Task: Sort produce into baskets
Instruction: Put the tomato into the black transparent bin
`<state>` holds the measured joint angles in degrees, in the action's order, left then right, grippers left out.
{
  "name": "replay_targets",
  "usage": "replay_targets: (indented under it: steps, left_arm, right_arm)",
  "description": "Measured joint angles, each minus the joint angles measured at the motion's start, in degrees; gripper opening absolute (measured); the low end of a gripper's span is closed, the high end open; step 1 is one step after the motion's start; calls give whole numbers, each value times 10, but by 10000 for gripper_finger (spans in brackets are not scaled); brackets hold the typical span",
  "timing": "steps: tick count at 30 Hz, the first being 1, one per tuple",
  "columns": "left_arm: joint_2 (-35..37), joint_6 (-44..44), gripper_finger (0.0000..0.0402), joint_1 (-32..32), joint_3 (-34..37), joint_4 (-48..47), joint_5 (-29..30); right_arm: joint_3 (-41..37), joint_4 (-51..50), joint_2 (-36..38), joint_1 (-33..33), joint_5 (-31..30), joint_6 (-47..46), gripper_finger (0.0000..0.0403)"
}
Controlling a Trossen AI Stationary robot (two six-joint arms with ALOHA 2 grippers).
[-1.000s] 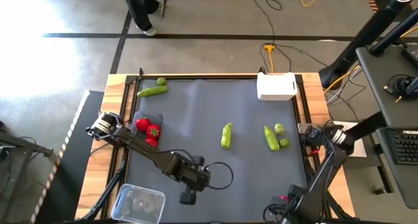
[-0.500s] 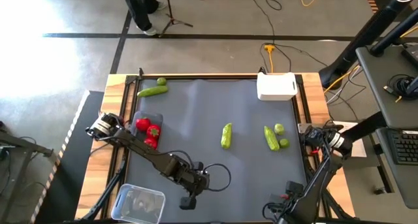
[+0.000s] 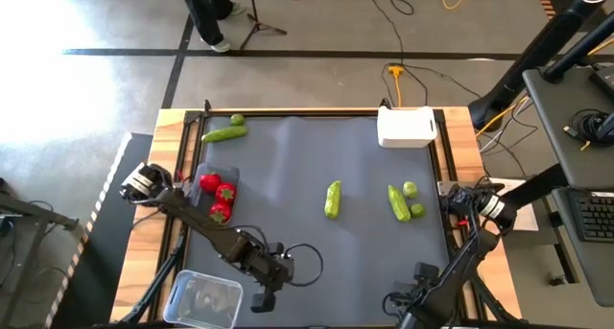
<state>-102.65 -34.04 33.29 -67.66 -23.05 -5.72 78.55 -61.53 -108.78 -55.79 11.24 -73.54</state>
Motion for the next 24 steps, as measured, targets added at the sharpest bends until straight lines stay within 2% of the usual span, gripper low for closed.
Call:
replay_targets:
  steps: [9,14,20,24]
  left_arm:
    - [75,-78,16,43,120,104,64]
    - [109,-119,16,66,182,168,87]
    - [121,-159,16,84,238,256,90]
    - [119,-178,16,99,255,291,98]
  right_arm:
    - [-2,18,1,28,-9,32,292]
    - [43,18,2,86,-18,100,291]
    - [115,39,2,180,-155,240,293]
    - [124,101,1,243,-212,317,294]
